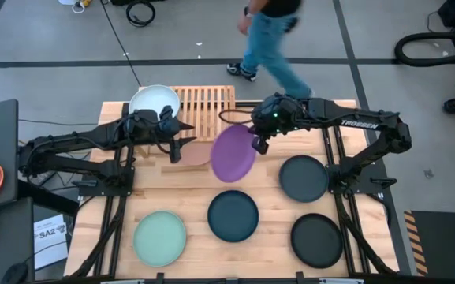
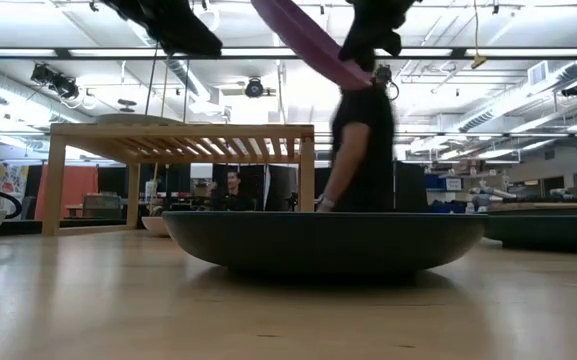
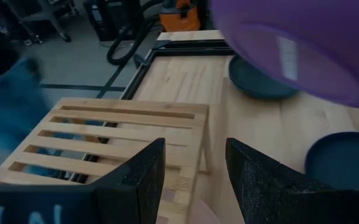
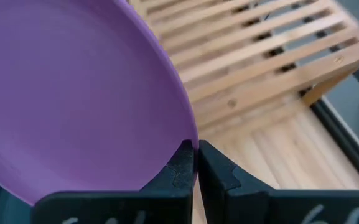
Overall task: Place and stack plates onto a shelf
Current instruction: Stack the violet plate on the top of the white plate on the shelf
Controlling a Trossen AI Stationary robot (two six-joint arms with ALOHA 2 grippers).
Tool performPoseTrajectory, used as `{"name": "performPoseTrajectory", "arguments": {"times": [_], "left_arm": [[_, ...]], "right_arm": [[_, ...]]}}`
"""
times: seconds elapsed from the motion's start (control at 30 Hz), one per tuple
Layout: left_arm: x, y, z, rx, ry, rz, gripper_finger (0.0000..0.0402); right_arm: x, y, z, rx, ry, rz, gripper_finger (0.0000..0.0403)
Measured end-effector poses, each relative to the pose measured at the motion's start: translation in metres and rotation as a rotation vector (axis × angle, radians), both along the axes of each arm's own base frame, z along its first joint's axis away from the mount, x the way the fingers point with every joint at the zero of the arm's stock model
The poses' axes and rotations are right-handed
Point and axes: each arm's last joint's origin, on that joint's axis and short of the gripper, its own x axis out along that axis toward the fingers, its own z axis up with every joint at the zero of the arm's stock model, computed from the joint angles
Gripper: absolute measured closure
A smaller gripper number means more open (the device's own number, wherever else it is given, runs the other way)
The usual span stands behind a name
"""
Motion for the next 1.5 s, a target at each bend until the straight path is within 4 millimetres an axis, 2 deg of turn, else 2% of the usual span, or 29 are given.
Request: {"name": "performPoseTrajectory", "arguments": {"times": [0.4, 0.57, 0.97, 1.13, 1.33, 1.5], "left_arm": [[0.003, -0.009, 0.004, -0.066, -0.065, -0.016, 0.0228], [0.005, -0.008, 0.011, -0.042, -0.145, 0.008, 0.0228], [0.005, -0.001, 0.033, 0.055, -0.367, 0.253, 0.0228], [0.005, 0.000, 0.042, 0.104, -0.434, 0.286, 0.0228], [0.003, 0.003, 0.045, 0.152, -0.454, 0.298, 0.0228], [0.001, 0.010, 0.045, 0.170, -0.437, 0.404, 0.0228]], "right_arm": [[0.003, -0.031, 0.016, -0.243, -0.148, -0.326, 0.0389], [0.005, -0.038, 0.025, -0.342, -0.203, -0.383, 0.0389], [0.008, -0.041, 0.036, -0.424, -0.297, -0.435, 0.0389], [0.010, -0.042, 0.041, -0.438, -0.349, -0.438, 0.0389], [0.020, -0.043, 0.039, -0.436, -0.391, -0.427, 0.0389], [0.030, -0.039, 0.036, -0.455, -0.406, -0.399, 0.0389]]}}
